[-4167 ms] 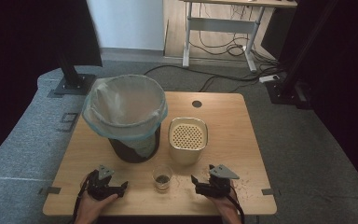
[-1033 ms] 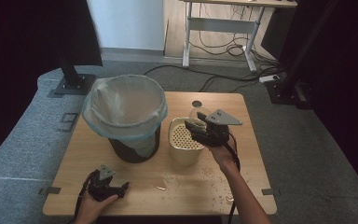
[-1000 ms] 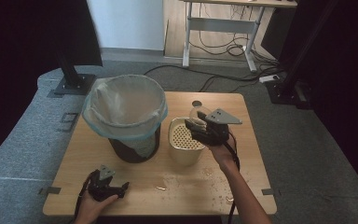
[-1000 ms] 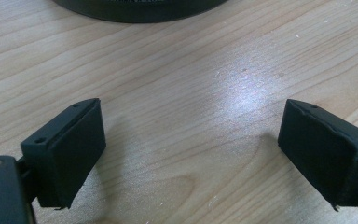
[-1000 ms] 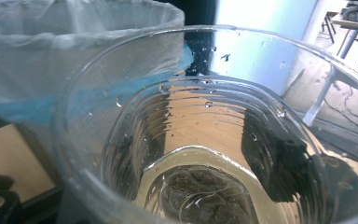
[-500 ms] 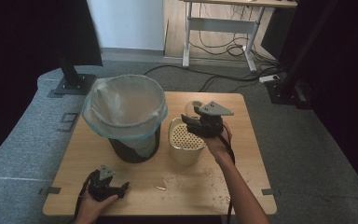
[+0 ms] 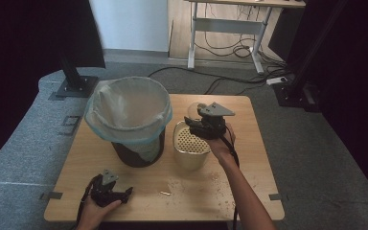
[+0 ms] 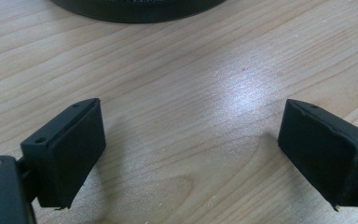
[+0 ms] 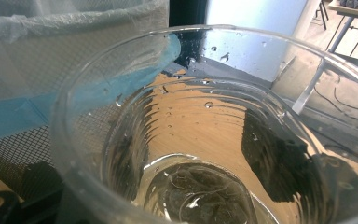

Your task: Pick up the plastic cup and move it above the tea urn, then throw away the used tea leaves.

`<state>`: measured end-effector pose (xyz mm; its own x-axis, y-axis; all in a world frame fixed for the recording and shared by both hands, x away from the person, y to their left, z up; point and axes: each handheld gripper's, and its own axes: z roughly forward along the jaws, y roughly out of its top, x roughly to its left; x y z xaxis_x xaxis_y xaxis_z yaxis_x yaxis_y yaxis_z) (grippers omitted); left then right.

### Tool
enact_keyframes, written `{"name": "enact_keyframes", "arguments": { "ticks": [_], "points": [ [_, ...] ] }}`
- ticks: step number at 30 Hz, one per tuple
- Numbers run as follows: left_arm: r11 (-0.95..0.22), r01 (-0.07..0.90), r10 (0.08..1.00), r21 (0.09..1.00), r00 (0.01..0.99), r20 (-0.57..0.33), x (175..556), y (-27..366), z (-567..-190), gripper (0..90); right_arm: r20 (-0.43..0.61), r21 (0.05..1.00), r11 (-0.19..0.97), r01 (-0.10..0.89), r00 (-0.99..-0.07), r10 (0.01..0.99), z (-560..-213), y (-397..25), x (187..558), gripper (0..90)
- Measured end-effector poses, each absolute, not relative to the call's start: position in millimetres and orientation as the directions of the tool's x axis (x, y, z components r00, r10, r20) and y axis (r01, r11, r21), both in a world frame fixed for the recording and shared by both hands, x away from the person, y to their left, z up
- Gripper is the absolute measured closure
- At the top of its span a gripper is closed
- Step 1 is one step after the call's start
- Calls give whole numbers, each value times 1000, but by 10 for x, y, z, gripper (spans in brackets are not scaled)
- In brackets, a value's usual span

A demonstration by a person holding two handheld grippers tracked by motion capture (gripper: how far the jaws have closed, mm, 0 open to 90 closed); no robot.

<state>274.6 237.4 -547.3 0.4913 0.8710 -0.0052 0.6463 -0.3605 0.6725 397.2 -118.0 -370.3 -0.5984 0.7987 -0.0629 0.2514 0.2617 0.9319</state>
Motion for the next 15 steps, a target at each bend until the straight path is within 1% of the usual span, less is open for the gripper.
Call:
{"name": "enact_keyframes", "arguments": {
  "ticks": [6,11,14,15],
  "points": [
    [-361,645,870,673,493,-6,2739,2374,-5472,74,-77,929,275,249,-595,800,-3700,-1174,3976,414],
    [-360,645,870,674,492,-6,2739,2373,-5472,74,-114,921,306,239,-586,802,-3673,-1172,3988,413],
    [-360,645,870,674,492,-6,2739,2373,-5472,74,-170,907,356,226,-577,799,-3664,-1153,3993,413],
    [-360,645,870,674,492,-6,2739,2373,-5473,74,-210,894,393,214,-574,791,-3652,-1134,3990,413]
  ]
}}
